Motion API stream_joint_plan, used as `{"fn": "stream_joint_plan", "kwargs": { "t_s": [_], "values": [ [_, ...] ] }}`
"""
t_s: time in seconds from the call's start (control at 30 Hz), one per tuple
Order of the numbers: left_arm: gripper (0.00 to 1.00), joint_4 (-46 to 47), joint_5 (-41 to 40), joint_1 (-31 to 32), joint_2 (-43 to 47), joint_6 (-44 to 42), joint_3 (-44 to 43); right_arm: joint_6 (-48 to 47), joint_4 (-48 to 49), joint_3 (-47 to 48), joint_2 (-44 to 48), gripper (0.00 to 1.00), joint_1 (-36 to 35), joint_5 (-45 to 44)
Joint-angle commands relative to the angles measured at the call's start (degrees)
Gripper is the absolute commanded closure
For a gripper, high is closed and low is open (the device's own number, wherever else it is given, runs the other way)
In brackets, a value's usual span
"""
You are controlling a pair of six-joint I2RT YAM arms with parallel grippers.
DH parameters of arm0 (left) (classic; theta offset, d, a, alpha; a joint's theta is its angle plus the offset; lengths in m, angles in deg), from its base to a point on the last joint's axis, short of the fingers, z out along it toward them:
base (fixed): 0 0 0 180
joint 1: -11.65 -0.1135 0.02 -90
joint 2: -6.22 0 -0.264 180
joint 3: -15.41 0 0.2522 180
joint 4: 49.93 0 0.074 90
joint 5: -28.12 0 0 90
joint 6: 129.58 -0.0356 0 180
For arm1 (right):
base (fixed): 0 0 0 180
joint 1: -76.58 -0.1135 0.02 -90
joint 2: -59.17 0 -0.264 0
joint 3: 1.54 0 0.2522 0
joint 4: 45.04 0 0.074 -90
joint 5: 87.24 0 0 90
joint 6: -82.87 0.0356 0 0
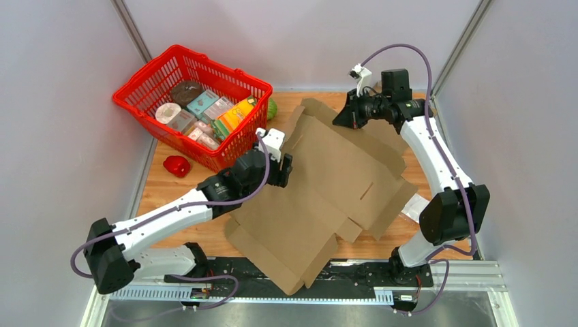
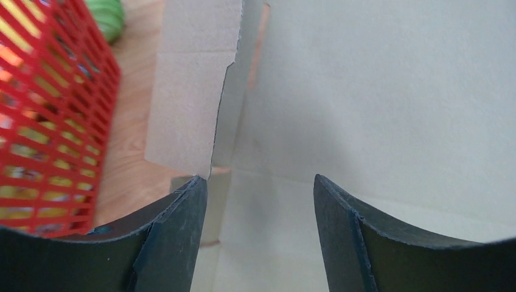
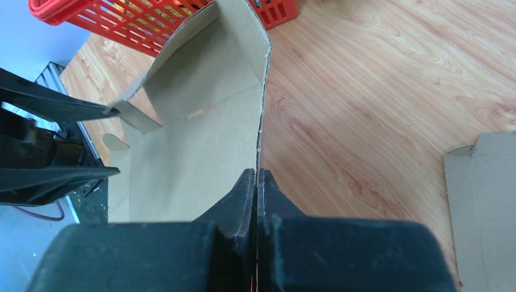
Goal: Fold the paper box
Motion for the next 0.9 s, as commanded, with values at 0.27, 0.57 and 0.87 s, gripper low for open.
{"fn": "stream_joint_plan", "kwargs": {
  "t_s": [0.27,0.57,0.87],
  "values": [
    [0.30,-10.7,-23.5,2.2,-10.6,-2.1,-20.6,-3.3,-3.3,1.3,2.6,1.00,-0.9,3.3],
    [0.40,-4.8,4.9,-3.6,1.3,3.1,-9.3,-5.2,-3.2,0.9,2.6,1.00,-0.8,2.5],
    [0.25,-6.5,1.8,-3.6,0.4,-1.0,-11.0,-7.7,-4.7,2.4,1.5,1.00,-1.0,3.6]
  ]
}}
